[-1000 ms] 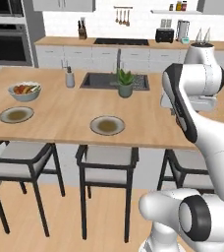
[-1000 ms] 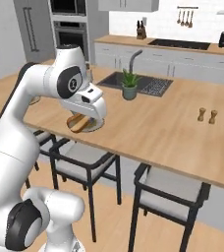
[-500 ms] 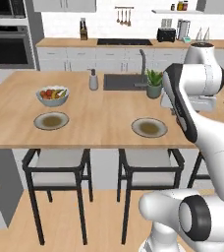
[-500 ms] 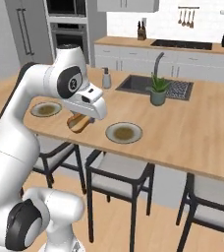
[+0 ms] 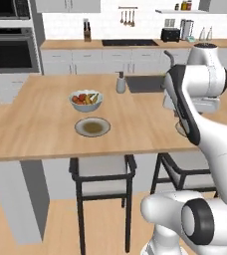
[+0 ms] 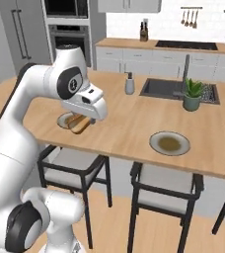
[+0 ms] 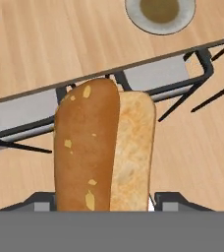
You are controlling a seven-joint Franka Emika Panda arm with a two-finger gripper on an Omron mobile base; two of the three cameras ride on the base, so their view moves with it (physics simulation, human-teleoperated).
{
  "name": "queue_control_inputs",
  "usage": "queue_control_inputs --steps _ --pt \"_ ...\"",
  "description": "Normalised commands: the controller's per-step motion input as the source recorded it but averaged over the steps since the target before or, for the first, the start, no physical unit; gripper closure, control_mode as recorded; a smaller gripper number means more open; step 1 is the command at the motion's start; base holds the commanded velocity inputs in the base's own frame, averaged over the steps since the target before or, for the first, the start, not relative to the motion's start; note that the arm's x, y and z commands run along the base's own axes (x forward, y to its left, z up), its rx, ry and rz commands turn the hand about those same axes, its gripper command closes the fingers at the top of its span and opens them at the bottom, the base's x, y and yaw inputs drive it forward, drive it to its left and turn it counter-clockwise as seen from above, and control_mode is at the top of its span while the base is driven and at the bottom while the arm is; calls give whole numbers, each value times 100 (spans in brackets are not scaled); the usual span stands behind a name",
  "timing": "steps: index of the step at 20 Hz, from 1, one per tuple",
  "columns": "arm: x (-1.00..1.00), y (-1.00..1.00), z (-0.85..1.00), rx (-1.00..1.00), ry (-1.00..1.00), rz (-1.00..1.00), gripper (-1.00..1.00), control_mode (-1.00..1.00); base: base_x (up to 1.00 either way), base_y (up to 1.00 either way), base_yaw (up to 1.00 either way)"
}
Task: Place one bun and one sausage from the bowl on each plate.
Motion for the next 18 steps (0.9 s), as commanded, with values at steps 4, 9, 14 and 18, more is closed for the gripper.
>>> queue_control_inputs --steps 4,9,14,18 --pt "0 0 0 0 0 0 100 100 86 94 -21" --pt "0 0 0 0 0 0 100 100 77 85 -19" --pt "48 41 -55 0 1 -8 100 -100 10 18 -3" --pt "72 56 -100 0 0 -1 100 -100 0 0 0"
